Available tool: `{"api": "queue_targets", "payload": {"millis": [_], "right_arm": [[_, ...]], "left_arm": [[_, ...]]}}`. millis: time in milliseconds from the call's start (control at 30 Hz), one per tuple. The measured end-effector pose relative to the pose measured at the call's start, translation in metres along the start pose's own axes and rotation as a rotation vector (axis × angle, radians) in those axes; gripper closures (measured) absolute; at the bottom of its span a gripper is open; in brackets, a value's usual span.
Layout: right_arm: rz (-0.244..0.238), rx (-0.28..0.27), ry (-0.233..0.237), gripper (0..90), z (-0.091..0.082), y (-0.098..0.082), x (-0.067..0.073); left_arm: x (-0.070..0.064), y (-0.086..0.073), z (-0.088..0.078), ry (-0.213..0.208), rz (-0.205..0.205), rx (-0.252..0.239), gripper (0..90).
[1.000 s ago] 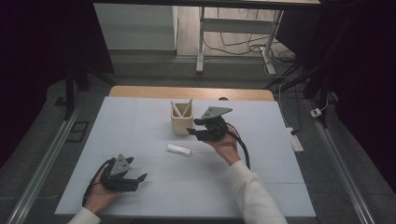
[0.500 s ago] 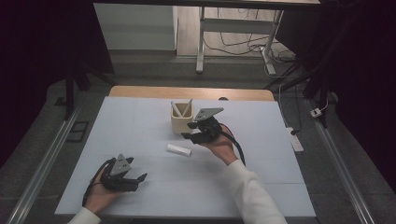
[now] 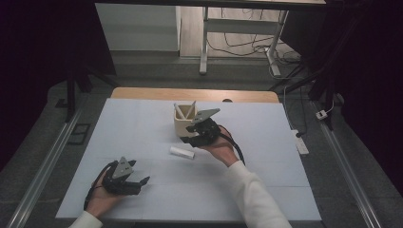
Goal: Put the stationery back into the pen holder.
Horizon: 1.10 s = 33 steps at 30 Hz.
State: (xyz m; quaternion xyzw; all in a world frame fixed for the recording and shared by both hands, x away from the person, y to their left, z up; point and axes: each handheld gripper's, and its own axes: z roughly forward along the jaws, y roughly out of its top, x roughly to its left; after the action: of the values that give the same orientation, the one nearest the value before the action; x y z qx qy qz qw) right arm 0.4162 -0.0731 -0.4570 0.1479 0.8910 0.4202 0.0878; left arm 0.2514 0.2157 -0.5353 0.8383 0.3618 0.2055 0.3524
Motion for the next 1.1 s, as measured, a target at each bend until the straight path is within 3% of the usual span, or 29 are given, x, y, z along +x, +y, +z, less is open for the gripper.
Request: {"api": "queue_targets", "payload": {"millis": [633, 1100], "right_arm": [[-0.038, 0.148, 0.072, 46.2, 0.031, 0.009, 0.011], [-0.044, 0.260, 0.096, 41.5, 0.061, -0.001, 0.012]], "left_arm": [[0.000, 0.000, 0.000, 0.003, 0.001, 0.000, 20.4], [0.001, -0.001, 0.000, 0.004, 0.003, 0.004, 20.4]]}}
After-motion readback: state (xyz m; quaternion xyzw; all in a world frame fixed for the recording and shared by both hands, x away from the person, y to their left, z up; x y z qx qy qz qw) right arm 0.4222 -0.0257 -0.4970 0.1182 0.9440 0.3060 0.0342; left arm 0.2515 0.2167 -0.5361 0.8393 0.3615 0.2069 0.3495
